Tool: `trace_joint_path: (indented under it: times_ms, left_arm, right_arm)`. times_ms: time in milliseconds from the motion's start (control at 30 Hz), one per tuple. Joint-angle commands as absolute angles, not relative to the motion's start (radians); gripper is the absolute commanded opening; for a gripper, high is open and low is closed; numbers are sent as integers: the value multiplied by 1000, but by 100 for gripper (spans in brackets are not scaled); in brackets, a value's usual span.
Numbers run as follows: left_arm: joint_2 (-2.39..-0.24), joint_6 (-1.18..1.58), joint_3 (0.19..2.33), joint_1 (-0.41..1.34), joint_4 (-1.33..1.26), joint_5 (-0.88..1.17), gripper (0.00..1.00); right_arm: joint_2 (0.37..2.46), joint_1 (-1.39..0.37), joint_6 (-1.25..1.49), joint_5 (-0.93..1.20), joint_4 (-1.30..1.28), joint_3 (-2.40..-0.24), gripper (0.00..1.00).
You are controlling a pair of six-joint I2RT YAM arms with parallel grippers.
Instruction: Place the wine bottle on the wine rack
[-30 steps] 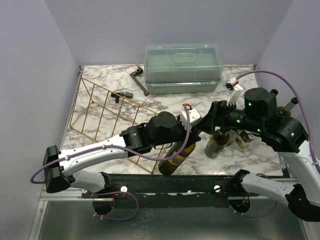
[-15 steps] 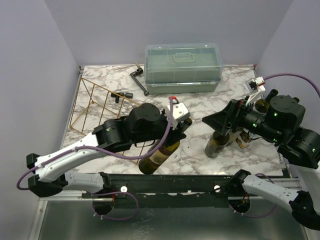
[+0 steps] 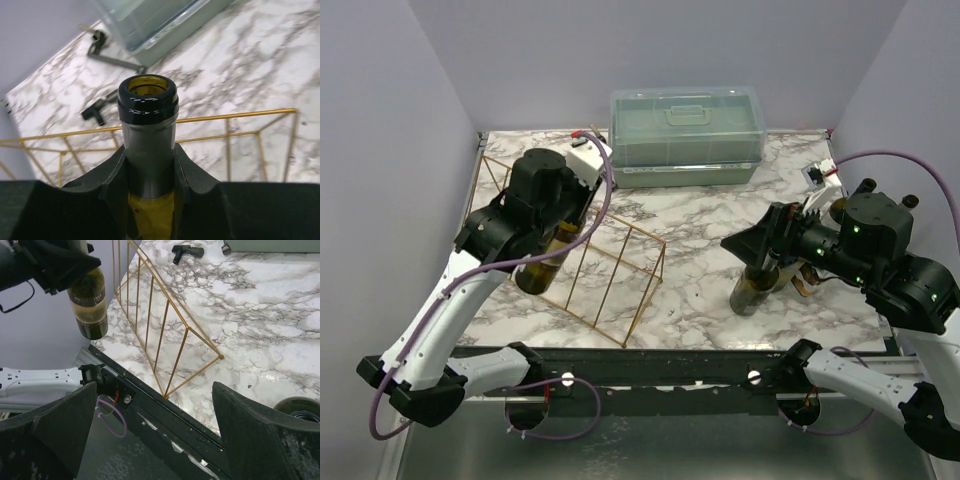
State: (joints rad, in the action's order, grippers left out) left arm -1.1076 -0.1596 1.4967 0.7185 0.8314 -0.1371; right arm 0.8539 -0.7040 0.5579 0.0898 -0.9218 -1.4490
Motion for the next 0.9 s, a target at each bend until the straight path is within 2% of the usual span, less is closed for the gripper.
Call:
trace_joint_path:
  times_ms: [0,167,400,500,733,867]
  left_arm:
    - [-1090,-326,1499,533,763,-82,0]
    - [-1078,-378,1424,402,599,-210,0]
    - [-1090,-395,1243,150,300,-157,0]
    - [-1120,-380,1233,55,272,-128,0]
    - [-1059,-497,956,9,-82,-2,0]
    - [-1031,-505,877,-21,-146,49,0]
  right_arm:
    - [838,-708,549,59,-940,-1439,100]
    - [849,-708,533,58,-943,-1440,100]
    - [894,-709,519,84,-965,-1465,100]
    - [899,-708,532,97,-958,-1459,100]
    - [926,-708,552,95,-968,-1469,100]
    - [968,-708,557,104,-993,-1524,100]
